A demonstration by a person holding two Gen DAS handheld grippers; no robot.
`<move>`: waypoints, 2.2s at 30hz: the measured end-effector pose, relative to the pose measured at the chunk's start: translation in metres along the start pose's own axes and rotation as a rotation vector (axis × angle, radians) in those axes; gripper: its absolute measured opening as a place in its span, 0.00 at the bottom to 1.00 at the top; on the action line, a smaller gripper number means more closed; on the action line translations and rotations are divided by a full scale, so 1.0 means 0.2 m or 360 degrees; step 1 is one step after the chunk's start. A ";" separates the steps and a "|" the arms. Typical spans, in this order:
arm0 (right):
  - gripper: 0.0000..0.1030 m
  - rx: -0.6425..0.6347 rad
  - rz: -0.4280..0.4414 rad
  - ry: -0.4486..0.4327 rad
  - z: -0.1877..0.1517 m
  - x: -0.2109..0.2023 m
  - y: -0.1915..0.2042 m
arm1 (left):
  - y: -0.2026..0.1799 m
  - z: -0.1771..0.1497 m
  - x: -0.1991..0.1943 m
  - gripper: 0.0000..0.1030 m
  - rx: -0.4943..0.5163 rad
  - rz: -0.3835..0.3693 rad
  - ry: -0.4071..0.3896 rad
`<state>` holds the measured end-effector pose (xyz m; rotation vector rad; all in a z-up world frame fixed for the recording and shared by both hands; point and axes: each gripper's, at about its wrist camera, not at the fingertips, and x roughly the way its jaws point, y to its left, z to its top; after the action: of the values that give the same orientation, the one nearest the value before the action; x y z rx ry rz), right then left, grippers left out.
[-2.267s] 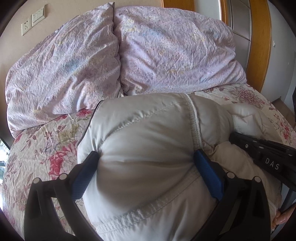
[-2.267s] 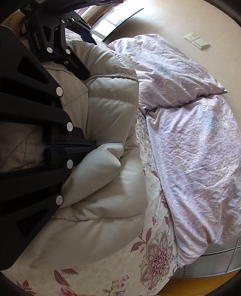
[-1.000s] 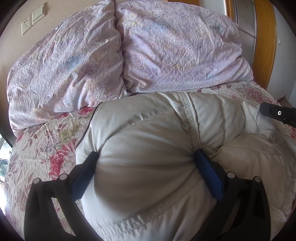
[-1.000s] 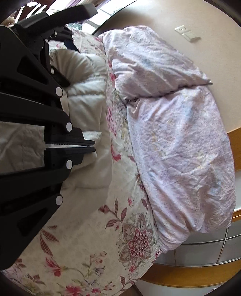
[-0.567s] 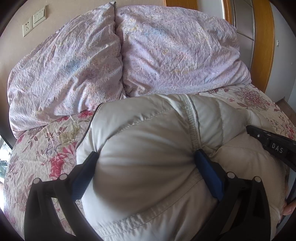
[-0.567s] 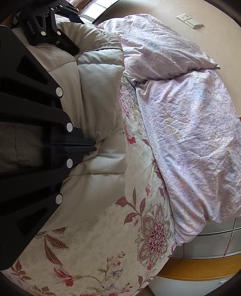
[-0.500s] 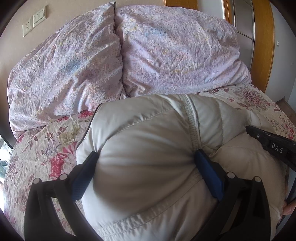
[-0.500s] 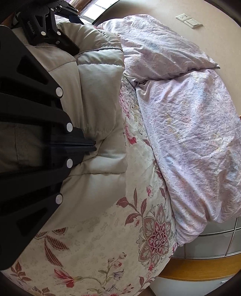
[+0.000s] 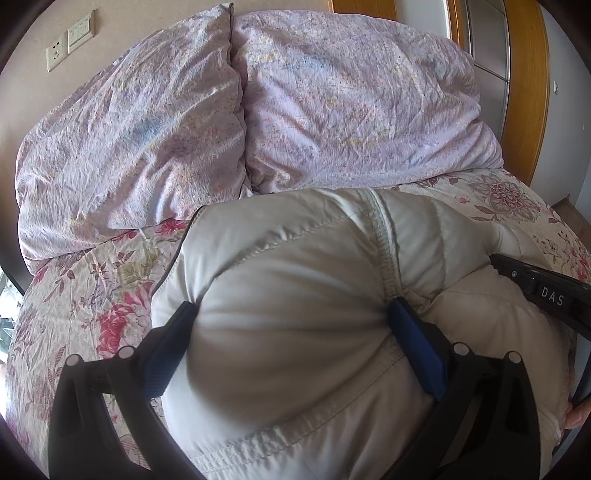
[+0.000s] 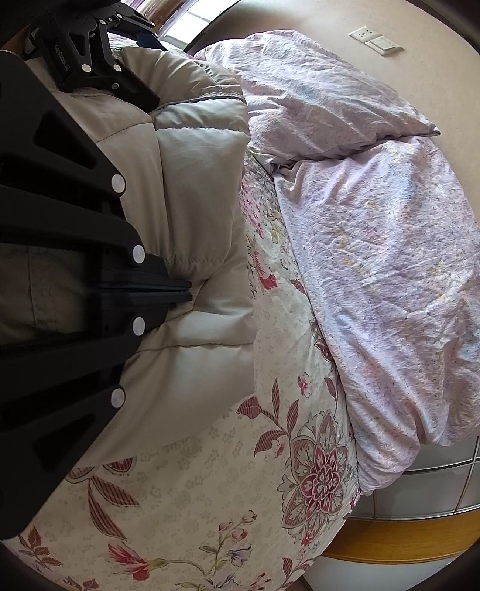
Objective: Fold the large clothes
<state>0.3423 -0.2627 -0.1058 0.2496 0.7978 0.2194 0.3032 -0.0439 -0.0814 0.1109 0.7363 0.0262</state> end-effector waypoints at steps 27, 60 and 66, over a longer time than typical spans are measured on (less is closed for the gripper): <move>0.99 0.0097 0.0177 0.0076 0.11 -0.46 -0.14 | 0.36 -0.14 -0.39 0.98 -0.0195 -0.0384 0.0006; 0.99 0.0455 0.0893 0.0979 -0.09 -0.02 -0.33 | 0.54 -0.27 -0.14 0.98 -0.0606 -0.0975 0.0329; 0.99 0.0250 0.0849 0.1008 -0.08 0.01 -0.16 | 0.56 -0.29 -0.12 0.98 -0.0637 -0.1028 0.0347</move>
<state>0.3355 -0.2915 -0.1268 0.5561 1.3701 0.7647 0.2475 0.0713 -0.0950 -0.5208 0.9429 -0.4350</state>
